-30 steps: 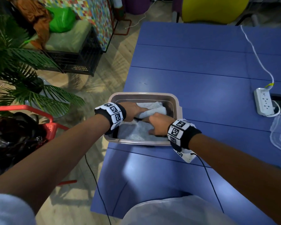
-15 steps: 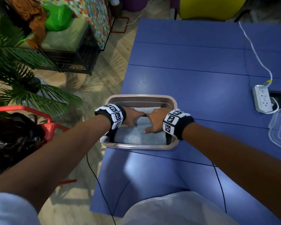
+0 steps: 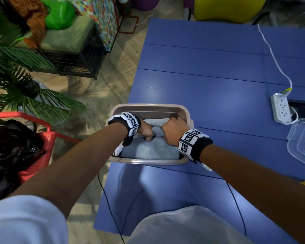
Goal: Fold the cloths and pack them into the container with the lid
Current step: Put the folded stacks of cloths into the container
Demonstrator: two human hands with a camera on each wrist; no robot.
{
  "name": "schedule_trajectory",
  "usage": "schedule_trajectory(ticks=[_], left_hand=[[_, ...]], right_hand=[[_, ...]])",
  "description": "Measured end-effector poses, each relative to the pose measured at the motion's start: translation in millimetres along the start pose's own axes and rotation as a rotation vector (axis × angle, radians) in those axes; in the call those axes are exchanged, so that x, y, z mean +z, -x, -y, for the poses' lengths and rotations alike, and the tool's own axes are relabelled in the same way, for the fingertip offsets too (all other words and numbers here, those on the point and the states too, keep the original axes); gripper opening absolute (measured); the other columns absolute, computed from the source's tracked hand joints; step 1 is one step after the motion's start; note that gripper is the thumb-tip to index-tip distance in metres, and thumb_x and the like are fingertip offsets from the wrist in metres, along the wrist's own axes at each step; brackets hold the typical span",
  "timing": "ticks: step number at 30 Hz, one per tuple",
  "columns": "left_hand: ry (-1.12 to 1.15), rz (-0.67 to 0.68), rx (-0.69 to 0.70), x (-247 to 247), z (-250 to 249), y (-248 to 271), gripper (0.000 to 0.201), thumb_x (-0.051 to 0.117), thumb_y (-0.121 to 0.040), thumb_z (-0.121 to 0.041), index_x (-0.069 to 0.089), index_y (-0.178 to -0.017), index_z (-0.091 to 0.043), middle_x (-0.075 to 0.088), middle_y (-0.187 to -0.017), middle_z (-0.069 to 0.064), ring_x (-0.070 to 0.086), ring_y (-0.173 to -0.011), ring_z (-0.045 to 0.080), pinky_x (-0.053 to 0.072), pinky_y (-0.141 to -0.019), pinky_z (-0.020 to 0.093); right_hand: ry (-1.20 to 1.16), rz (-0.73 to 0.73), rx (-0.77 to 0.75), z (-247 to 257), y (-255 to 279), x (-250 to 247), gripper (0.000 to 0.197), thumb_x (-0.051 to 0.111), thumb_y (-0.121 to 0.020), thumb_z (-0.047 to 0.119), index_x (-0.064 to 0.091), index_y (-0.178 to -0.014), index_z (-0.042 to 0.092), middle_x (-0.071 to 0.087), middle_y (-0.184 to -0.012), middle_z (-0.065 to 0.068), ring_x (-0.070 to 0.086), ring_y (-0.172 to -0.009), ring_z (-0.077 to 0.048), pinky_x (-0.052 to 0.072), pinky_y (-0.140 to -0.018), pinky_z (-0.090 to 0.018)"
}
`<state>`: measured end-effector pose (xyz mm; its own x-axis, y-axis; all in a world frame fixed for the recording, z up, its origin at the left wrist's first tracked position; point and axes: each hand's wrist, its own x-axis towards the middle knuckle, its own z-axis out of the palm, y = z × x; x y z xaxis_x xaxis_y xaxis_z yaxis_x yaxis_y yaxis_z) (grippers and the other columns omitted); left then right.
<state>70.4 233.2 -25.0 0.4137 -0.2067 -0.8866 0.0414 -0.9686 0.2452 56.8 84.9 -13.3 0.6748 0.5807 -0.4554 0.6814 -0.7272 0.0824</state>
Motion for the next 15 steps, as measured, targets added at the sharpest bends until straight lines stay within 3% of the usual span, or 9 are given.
schedule_trajectory(ticks=[2,4,7,9,12,15], left_hand=[[-0.036,0.028,-0.011,5,-3,0,0.059,0.059,-0.055,-0.020,0.059,-0.112,-0.006,0.065,-0.112,0.015,0.055,-0.084,0.023,0.050,-0.084,0.036],[-0.060,0.041,-0.016,9,-4,2,0.033,0.062,-0.071,-0.013,0.059,-0.103,-0.006,0.061,-0.099,0.014,0.052,-0.078,0.022,0.046,-0.074,0.030],[-0.084,0.027,-0.028,10,-3,5,0.015,0.061,-0.083,-0.010,0.062,-0.098,-0.009,0.058,-0.093,0.008,0.051,-0.083,0.022,0.044,-0.077,0.029],[-0.082,0.029,0.014,9,0,7,0.006,0.060,-0.085,-0.004,0.059,-0.089,-0.008,0.056,-0.087,0.008,0.049,-0.078,0.019,0.042,-0.073,0.027],[-0.123,0.015,0.078,9,9,6,0.020,0.062,-0.084,-0.006,0.062,-0.103,0.000,0.065,-0.102,0.013,0.055,-0.090,0.023,0.047,-0.085,0.034],[-0.174,-0.002,0.101,7,13,9,0.039,0.063,-0.084,-0.016,0.057,-0.120,-0.004,0.063,-0.118,0.011,0.059,-0.107,0.028,0.046,-0.097,0.038]], right_hand=[[-0.051,0.054,0.003,-1,2,0,0.031,0.052,-0.084,0.029,0.061,-0.112,0.018,0.065,-0.109,-0.009,0.057,-0.104,-0.030,0.041,-0.092,-0.041],[-0.115,0.069,0.004,-2,2,-3,0.042,0.056,-0.078,0.033,0.057,-0.118,0.019,0.064,-0.112,-0.008,0.056,-0.106,-0.032,0.039,-0.094,-0.042],[-0.132,0.078,-0.012,-7,-3,-11,0.064,0.055,-0.073,0.044,0.046,-0.134,0.028,0.062,-0.119,-0.010,0.055,-0.108,-0.035,0.040,-0.096,-0.043],[-0.227,-0.012,0.010,-9,-4,-19,0.054,0.051,-0.075,0.042,0.048,-0.127,0.025,0.066,-0.110,-0.012,0.061,-0.100,-0.035,0.047,-0.085,-0.040],[-0.123,-0.210,0.023,-13,-8,-29,0.027,0.048,-0.086,0.023,0.054,-0.110,0.013,0.068,-0.094,-0.011,0.065,-0.083,-0.032,0.046,-0.063,-0.035],[0.064,-0.130,-0.039,-12,-11,-28,0.019,0.050,-0.095,0.022,0.063,-0.104,0.013,0.069,-0.101,-0.008,0.067,-0.089,-0.030,0.041,-0.061,-0.033]])
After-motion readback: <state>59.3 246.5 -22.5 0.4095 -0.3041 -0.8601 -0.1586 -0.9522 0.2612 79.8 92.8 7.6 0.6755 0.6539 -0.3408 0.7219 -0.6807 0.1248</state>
